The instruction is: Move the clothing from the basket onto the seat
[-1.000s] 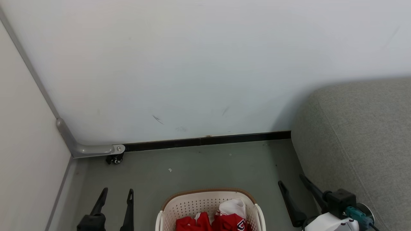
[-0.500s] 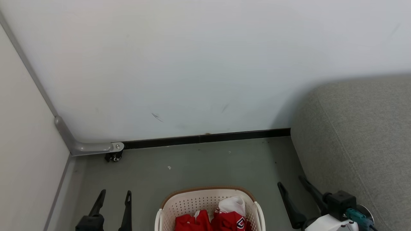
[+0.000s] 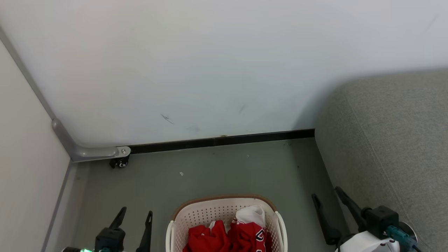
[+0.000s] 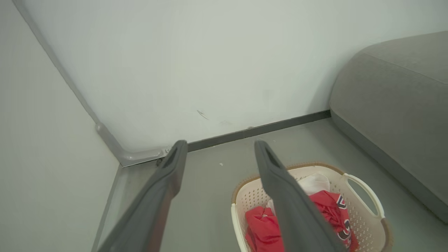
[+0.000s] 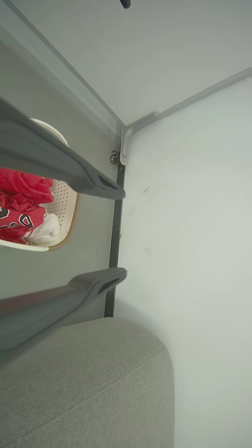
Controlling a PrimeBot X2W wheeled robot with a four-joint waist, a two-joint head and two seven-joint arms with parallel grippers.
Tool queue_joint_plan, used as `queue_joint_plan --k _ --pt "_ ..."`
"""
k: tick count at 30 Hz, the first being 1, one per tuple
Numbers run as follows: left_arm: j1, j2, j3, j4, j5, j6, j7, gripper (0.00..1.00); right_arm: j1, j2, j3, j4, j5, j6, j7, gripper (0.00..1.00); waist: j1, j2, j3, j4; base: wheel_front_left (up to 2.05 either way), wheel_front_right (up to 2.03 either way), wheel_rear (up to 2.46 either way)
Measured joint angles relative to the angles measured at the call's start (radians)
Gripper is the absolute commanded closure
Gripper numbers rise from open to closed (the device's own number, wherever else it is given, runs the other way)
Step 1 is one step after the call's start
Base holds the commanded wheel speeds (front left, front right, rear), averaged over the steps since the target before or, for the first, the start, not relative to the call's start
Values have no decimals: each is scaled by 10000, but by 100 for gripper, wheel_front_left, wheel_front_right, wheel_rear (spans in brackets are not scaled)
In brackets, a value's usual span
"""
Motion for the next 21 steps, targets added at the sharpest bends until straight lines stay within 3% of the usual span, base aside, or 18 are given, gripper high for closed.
queue_joint_plan --k 13,21 --pt "-1034 -474 -1223 1371 349 -675 616 0 15 2 -408 -554 -8 0 2 0 -1 0 767 -227 0 0 0" --pt "-1492 -725 -1609 2155 489 -780 823 0 -53 4 -738 -1018 -115 0 13 0 -1 0 1418 -405 0 0 0"
